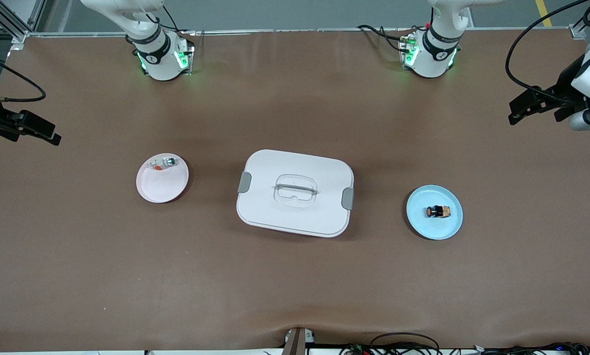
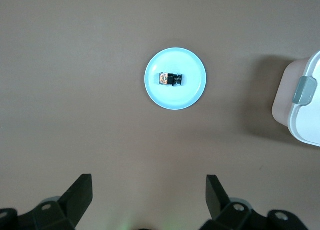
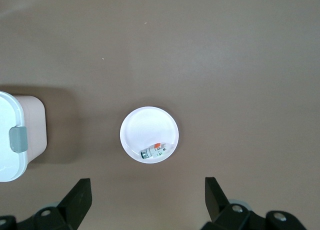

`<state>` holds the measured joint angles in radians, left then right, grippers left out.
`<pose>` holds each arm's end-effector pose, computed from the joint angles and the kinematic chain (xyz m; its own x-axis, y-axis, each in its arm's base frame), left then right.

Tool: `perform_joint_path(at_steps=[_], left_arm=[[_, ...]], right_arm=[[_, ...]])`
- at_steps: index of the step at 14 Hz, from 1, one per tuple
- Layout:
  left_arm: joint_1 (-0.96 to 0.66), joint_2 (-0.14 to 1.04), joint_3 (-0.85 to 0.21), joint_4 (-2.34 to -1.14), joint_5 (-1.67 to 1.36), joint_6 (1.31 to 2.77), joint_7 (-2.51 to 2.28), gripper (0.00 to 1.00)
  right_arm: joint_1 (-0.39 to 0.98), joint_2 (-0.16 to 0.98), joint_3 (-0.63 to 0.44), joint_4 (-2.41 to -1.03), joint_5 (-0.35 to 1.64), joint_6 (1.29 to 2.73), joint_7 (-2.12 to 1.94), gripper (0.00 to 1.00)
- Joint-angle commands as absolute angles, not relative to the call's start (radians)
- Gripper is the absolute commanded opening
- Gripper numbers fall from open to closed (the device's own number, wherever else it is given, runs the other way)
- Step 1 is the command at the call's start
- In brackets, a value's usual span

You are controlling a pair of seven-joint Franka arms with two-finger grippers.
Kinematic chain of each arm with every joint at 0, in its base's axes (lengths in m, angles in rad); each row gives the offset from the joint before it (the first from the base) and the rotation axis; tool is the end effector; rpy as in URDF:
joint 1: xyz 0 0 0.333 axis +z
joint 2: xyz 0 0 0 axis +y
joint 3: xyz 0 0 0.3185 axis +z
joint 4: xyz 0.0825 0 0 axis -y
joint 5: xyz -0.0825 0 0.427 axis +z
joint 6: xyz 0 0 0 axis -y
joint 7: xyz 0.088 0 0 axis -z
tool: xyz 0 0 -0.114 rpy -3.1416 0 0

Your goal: Transfer orange switch to right arm and place

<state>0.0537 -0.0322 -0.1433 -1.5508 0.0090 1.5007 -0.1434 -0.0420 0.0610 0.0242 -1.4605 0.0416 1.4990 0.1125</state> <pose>0.5780 -0.0522 0.6429 0.9984 0.0546 -0.0161 0.0543 -0.9984 -0.0160 0.6096 -0.0063 0.6335 0.9915 -0.1269 -0.0271 -0.1279 -0.9910 -0.0402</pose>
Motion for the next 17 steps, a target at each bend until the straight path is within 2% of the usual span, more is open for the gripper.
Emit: perform_joint_path(at_steps=[1, 6, 9, 12, 17], left_arm=[[0.055, -0.032, -0.149, -1.532, -0.002, 1.479, -0.141, 1.00], [0.054, -0.025, -0.149, -1.529, 0.012, 1.479, -0.141, 1.00], [0.054, 0.044, -0.149, -1.483, 0.015, 1.480, -0.137, 1.00], [0.057, 0.121, -0.149, -1.500, 0.012, 1.511, -0.156, 1.00], [0.054, 0.133, -0.149, -1.718, 0.015, 1.773, -0.156, 1.00]], right_arm=[[-0.046, 0.032, 0.028, -1.483, 0.057, 1.497, 0.118, 1.00], [-0.048, 0.032, 0.028, -1.485, 0.057, 1.505, 0.118, 1.00], [-0.049, 0.031, 0.026, -1.485, 0.057, 1.500, 0.118, 1.00], [-0.049, 0.032, 0.026, -1.485, 0.057, 1.505, 0.118, 1.00], [-0.049, 0.032, 0.026, -1.483, 0.057, 1.511, 0.118, 1.00]])
